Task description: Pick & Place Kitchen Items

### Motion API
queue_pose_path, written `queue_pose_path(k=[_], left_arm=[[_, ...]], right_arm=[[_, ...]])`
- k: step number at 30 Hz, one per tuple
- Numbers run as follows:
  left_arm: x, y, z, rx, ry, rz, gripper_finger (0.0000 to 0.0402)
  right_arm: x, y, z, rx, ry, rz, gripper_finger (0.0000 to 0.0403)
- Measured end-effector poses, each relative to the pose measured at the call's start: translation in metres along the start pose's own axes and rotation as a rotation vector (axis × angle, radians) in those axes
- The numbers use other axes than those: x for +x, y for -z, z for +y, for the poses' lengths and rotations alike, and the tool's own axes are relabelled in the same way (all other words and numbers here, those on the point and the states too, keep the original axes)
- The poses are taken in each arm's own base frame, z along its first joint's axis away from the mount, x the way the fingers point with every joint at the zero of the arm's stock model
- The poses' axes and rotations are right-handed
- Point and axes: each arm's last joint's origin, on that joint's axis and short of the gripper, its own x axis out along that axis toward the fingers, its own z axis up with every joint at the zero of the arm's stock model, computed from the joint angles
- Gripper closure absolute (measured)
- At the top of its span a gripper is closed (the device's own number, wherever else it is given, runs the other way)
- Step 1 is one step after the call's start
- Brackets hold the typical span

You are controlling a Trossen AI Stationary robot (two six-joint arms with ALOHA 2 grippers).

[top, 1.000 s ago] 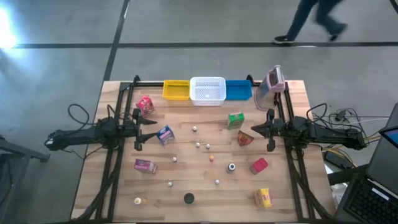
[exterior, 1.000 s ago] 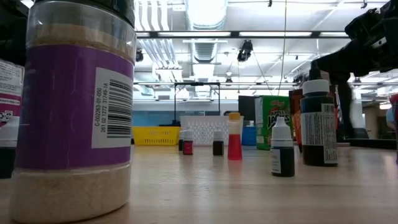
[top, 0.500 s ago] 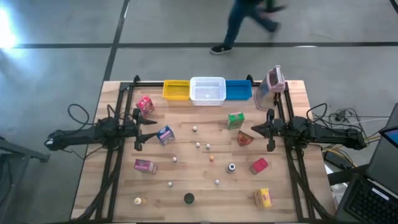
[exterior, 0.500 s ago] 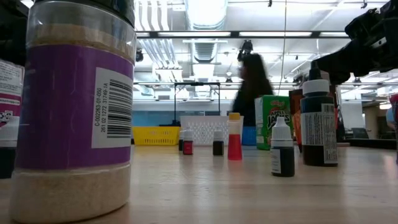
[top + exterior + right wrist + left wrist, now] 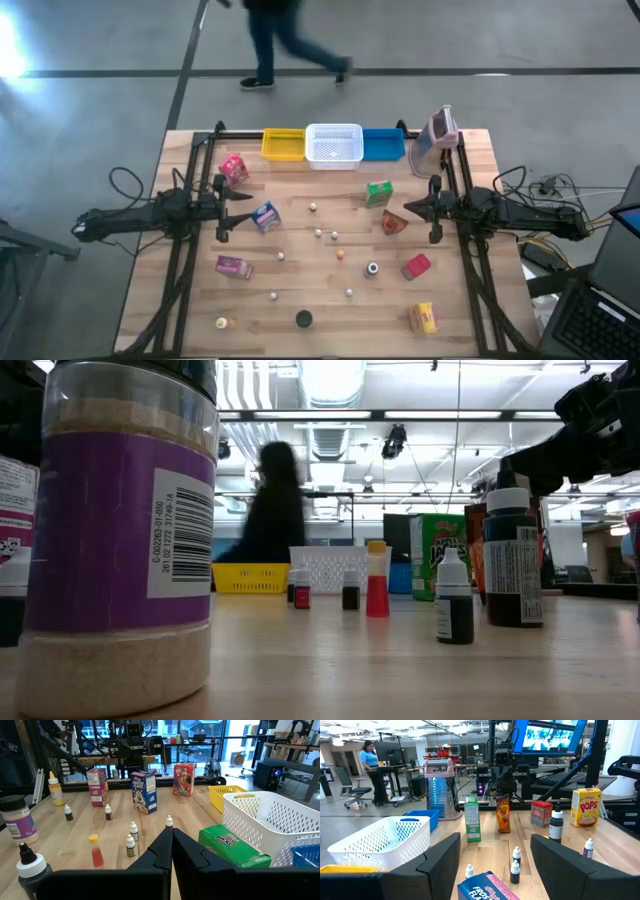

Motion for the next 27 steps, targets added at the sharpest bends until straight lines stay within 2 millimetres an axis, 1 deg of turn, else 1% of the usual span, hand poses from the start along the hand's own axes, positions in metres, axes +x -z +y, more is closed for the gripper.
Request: queue_pose_path(k=[16,20,24,27], left_arm=[[0.000,0.000,0.000,0.000,0.000,0.000,0.0154],[0.000,0.000,0.000,0.000,0.000,0.000,0.0154],[0.000,0.000,0.000,0.000,0.000,0.000,0.0154],[0.000,0.000,0.000,0.000,0.000,0.000,0.0154]], right_arm=[[0.000,0.000,0.000,0.001,0.004,-0.001,0.0394],[0.000,-0.001,0.000,-0.023,0.004,-0.004,0.0394],[0.000,-0.009,0.000,-0.006,0.000,-0.092,0.0394],[-0.003,-0.026,0.001,0.016,-0.010,-0.268,0.0394]])
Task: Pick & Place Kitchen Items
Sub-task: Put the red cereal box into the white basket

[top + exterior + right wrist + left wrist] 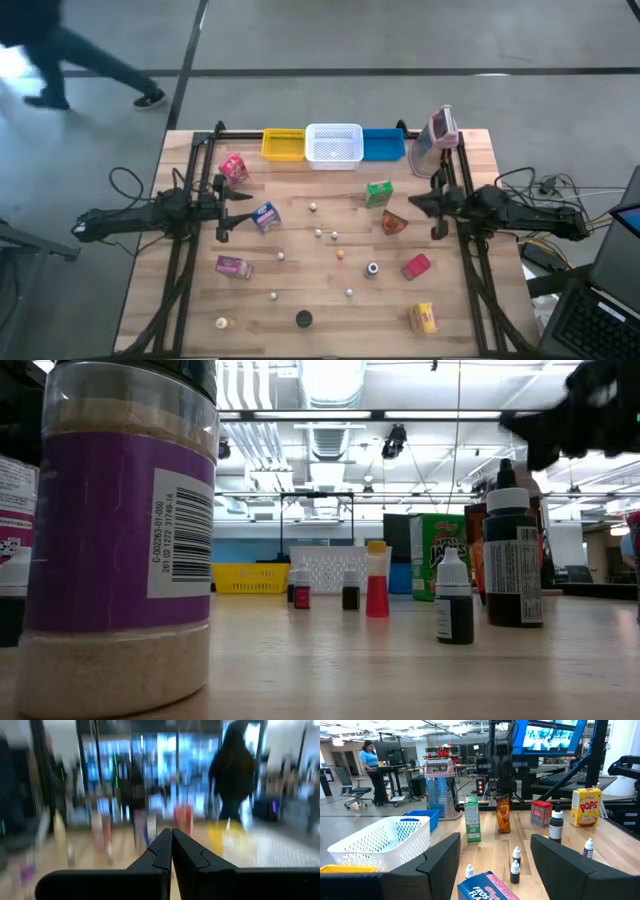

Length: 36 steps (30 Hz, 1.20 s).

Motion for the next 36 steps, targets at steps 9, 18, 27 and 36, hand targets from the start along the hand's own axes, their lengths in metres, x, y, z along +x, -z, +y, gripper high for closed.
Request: queue_pose_path(k=[9,18,27,36], left_arm=[[0.000,0.000,0.000,-0.020,-0.001,-0.004,0.0154],[0.000,-0.008,0.001,-0.165,0.000,-0.085,0.0154],[-0.012,-0.047,0.003,-0.038,-0.033,-0.502,0.0154],[-0.014,-0.051,0.003,-0.140,0.011,-0.553,0.0154]], right_arm=[[-0.013,-0.049,0.002,0.081,-0.043,-0.526,0.0394],[0.021,-0.076,0.004,0.041,0.024,-0.073,0.0394],[0.057,-0.108,0.000,-0.118,0.293,0.069,0.0394],[0.086,-0.107,-0.001,-0.084,0.403,0.145,0.0394]])
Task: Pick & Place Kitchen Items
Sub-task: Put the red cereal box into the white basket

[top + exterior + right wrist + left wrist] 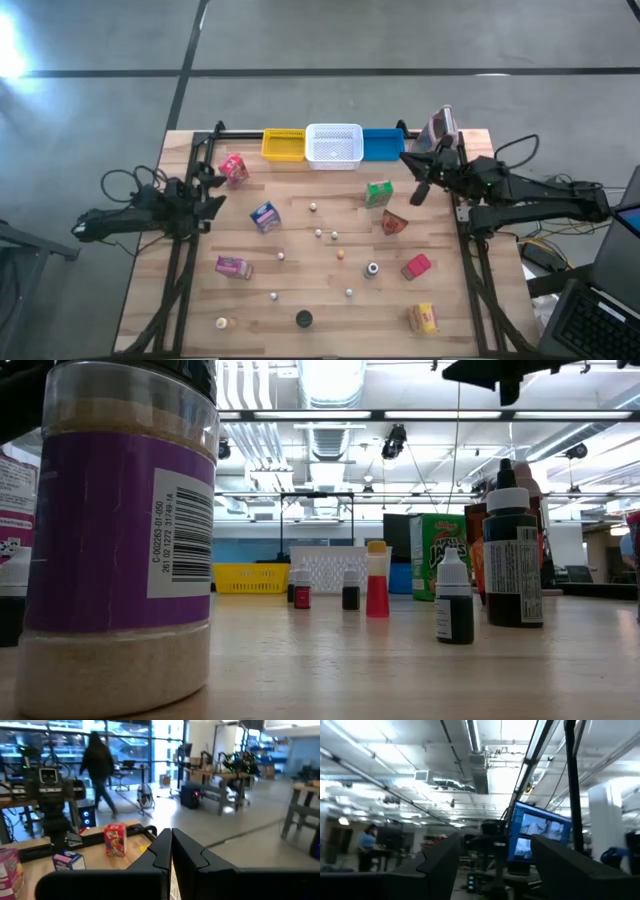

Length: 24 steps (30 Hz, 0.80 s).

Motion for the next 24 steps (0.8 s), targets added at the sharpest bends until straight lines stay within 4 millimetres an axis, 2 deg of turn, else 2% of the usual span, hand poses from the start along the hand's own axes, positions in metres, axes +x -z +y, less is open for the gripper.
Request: queue_pose_path(k=[6,9,14,19,24], left_arm=[[0.000,-0.001,0.001,0.058,-0.030,-0.009,0.0154],[0.004,-0.008,0.004,0.079,-0.166,0.038,0.0154],[0.013,-0.037,0.008,0.170,-0.389,0.332,0.0154],[0.020,-0.071,0.009,0.157,-0.551,0.528,0.0154],[0.029,-0.082,0.010,0.189,-0.701,0.757,0.0153]], right_arm=[[0.011,0.001,0.004,0.078,0.028,0.033,0.0394],[0.018,0.004,0.002,0.091,0.096,0.052,0.0394],[0.030,0.011,-0.004,0.129,0.163,0.084,0.0394],[0.042,0.020,-0.007,0.170,0.195,0.125,0.0394],[0.053,0.019,-0.008,0.199,0.143,0.149,0.0394]])
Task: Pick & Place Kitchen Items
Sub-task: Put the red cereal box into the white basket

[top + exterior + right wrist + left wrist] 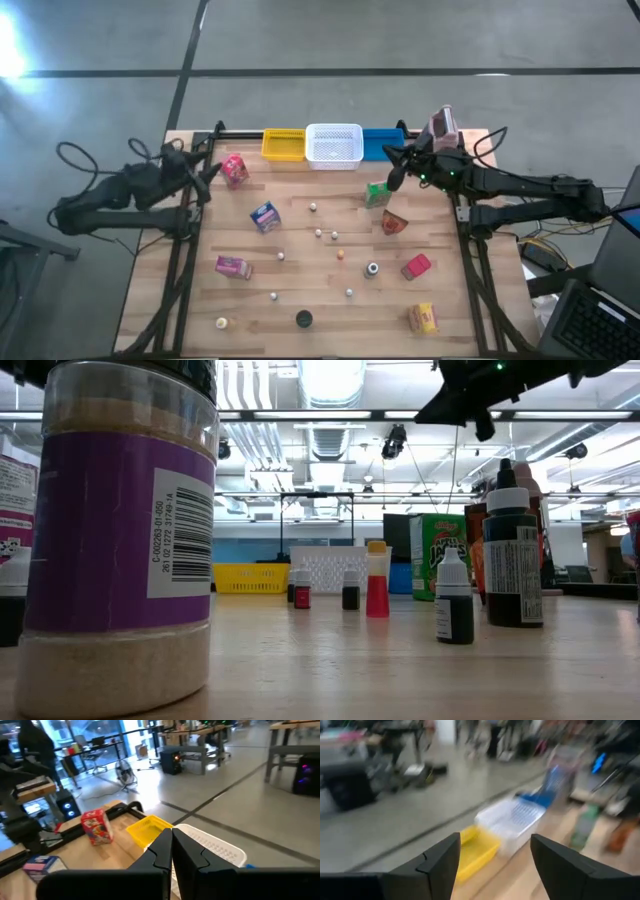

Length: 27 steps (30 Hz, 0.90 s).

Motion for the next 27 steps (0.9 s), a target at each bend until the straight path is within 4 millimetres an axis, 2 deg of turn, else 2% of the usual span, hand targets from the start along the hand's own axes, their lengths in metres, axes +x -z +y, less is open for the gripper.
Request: queue_pose_path(k=[8,14,19,27], left_arm=[[0.020,-0.019,-0.018,0.106,-0.135,0.237,0.0107],[0.033,-0.030,-0.026,0.075,-0.199,0.398,0.0092],[0.043,-0.033,-0.023,0.020,-0.234,0.552,0.0099],[0.066,-0.029,-0.012,-0.025,-0.280,0.699,0.0099]], right_arm=[[0.009,-0.018,0.005,0.004,-0.107,0.014,0.0394],[0.009,-0.023,0.008,-0.001,-0.151,0.085,0.0394],[0.008,-0.021,0.007,-0.005,-0.154,0.121,0.0394],[0.009,-0.016,0.006,-0.017,-0.148,0.148,0.0394]])
